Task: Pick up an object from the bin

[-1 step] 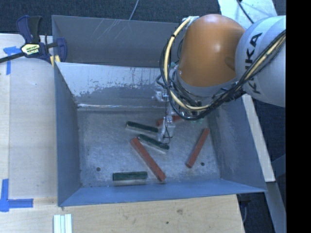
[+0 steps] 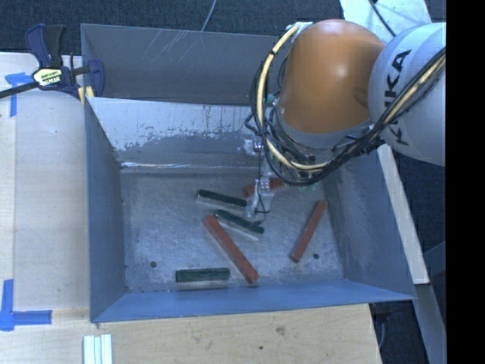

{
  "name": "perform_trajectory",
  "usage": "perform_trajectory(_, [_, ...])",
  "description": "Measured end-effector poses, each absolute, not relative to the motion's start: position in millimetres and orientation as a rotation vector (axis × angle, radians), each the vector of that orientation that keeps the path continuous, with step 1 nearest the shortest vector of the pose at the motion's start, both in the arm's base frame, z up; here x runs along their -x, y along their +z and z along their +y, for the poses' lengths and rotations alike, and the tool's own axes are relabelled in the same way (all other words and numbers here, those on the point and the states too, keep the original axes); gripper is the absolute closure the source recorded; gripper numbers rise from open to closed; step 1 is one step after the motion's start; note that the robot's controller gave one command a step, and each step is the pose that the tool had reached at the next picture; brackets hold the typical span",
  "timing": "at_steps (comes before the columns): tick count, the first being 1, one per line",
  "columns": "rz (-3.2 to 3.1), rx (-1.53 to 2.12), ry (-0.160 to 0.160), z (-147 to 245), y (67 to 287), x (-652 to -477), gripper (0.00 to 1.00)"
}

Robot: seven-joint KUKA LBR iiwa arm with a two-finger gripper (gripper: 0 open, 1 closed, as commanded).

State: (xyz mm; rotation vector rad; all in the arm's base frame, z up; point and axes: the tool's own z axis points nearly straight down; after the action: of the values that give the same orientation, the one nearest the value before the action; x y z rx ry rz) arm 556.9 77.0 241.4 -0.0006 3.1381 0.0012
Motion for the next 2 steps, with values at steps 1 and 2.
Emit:
perform_trajectory(1, [3.133,-0.026,0.002,67,171,-584.8,0.0])
perform_trajectory(2, [3.132,-0.131,0.002,57,89,-608.2,0.0])
